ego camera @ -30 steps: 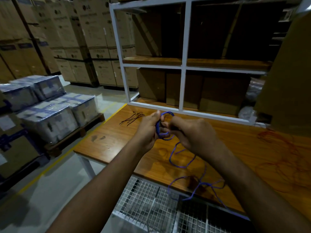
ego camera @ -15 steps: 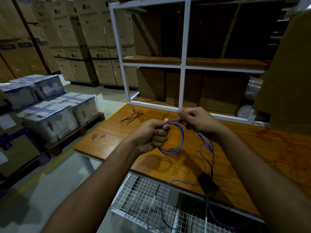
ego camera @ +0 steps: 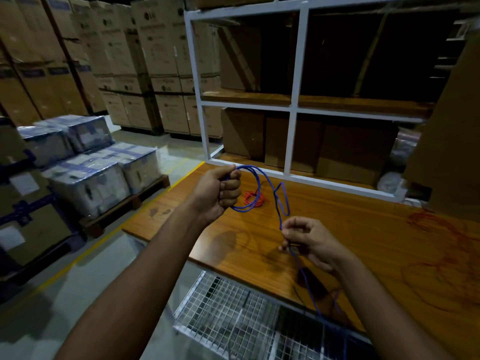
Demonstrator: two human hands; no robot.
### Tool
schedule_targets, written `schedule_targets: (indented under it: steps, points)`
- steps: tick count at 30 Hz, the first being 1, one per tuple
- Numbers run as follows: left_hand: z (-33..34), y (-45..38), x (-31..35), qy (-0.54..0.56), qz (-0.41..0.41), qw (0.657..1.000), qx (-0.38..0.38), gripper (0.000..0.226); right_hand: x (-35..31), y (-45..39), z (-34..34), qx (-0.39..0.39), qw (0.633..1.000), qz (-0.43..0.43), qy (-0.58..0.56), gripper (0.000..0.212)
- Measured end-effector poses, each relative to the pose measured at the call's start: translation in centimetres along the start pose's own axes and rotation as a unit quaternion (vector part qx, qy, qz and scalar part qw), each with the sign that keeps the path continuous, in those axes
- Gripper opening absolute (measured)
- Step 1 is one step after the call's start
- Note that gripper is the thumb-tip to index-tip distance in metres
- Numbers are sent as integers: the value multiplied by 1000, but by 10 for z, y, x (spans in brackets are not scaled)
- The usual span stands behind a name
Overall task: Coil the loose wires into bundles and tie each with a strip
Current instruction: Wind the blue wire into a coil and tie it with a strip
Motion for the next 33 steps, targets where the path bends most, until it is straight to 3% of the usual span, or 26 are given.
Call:
schedule_targets:
  steps: [4, 7, 11, 16, 18, 21, 23, 25, 27, 33]
  points:
    - [-8, -8, -8, -95, 58, 993, 48, 33, -19, 11, 33, 36, 998, -39, 19, 5]
    - [-16, -12, -18, -132, 74, 987, 57, 33, -45, 22, 39, 54, 996, -71, -19, 16]
    - [-21, -11, -24, -135, 71, 987, 45, 33, -64, 21, 12, 168, 980, -77, -72, 11]
    - [-15, -6, -20, -147, 94, 984, 18, 33, -35, 8, -31, 345, 935, 30, 79, 23]
    - [-13, -6, -16, -151, 108, 983, 8, 32, -26, 5, -39, 367, 880, 70, 293, 23]
    - [-11, -7, -10, -144, 112, 983, -5, 32, -22, 8, -27, 259, 720, 141, 628, 21]
    - [-11, -8, -6, -140, 111, 984, -8, 33, -20, 12, -9, 132, 662, 142, 724, 21]
    - [-11, -9, -4, -126, 108, 986, -2, 33, -20, 17, 9, 0, 649, 136, 749, 21]
    - [-14, -11, -2, -101, 108, 989, 3, 33, -25, 23, 25, -83, 645, 124, 749, 21]
    - [-20, -16, -7, -75, 106, 991, 25, 31, -52, 45, 67, -129, 694, -65, 705, 16]
Point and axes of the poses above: each hand's wrist, its own y-axis away from the middle knuckle, its own z-axis out of the palm, x = y × z, the point moved 3 cm from there along -y, towards the middle knuckle, and after that the axes turned 9 degrees about y, right-handed, at the moved point
